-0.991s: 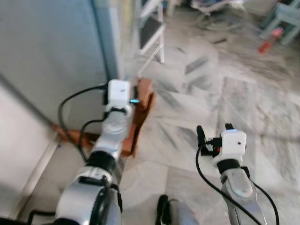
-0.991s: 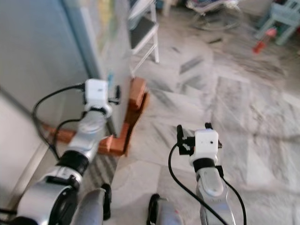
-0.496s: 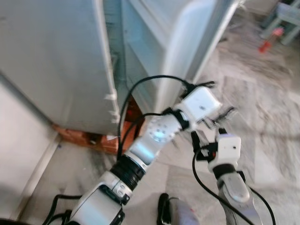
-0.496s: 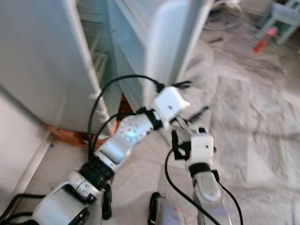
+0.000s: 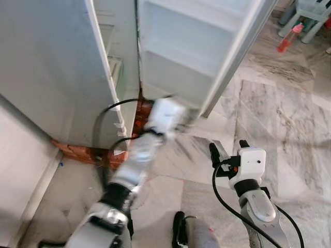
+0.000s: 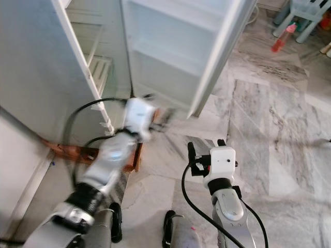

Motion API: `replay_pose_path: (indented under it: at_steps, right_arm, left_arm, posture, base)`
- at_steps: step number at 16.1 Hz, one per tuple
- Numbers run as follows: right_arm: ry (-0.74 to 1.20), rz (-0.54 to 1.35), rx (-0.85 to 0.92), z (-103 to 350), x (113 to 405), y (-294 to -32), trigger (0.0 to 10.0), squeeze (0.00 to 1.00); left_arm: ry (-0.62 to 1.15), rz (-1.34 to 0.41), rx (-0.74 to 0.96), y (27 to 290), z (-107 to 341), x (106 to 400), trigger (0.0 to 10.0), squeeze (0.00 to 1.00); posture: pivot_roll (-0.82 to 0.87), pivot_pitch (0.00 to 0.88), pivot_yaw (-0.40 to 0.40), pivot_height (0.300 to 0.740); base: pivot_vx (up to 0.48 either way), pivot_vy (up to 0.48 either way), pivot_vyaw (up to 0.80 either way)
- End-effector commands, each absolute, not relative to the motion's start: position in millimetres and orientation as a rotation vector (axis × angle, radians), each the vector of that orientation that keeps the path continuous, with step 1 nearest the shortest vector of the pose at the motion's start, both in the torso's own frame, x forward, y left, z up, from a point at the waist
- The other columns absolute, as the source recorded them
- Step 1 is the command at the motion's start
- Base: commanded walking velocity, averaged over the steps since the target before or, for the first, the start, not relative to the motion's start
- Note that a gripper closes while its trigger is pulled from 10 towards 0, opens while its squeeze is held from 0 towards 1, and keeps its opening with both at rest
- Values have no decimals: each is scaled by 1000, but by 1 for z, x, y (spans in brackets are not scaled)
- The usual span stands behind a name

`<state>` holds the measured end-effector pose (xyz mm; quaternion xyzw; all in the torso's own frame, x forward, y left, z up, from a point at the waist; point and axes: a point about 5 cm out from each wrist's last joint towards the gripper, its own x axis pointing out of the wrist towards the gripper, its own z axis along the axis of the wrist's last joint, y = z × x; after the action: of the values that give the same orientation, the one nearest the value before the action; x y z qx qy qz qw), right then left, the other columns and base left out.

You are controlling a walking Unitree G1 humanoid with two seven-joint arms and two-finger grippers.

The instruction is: Restocking fridge

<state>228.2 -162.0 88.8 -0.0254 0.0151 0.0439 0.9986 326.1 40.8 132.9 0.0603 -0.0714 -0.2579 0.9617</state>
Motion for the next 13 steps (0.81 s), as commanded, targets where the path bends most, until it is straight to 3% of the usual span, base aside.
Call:
replay_pose_path:
  at_steps: [1, 4, 7, 13]
  right_arm:
    - [39, 70, -49, 88, 226, -167, 10000, 0]
    - [35, 70, -46, 88, 228, -167, 10000, 0]
    - [26, 100, -59, 90, 234, -163, 10000, 0]
    - [-25, 89, -111, 99, 245, -162, 10000, 0]
  left_arm:
    - [-157, -500, 135, 47, 129, 321, 10000, 0]
    - [-142, -344, 199, 88, 126, 305, 10000, 0]
    - [-108, -312, 261, 107, 116, 287, 10000, 0]
    - [-45, -298, 245, 115, 112, 278, 10000, 0]
  posture:
    - [86, 212, -82, 740]
    - [129, 219, -84, 740]
    - [173, 233, -69, 740]
    - [147, 217, -79, 740]
  base:
    - [0, 0, 0]
    - [0, -234, -142]
    - [0, -405, 0]
    - [0, -467, 0]
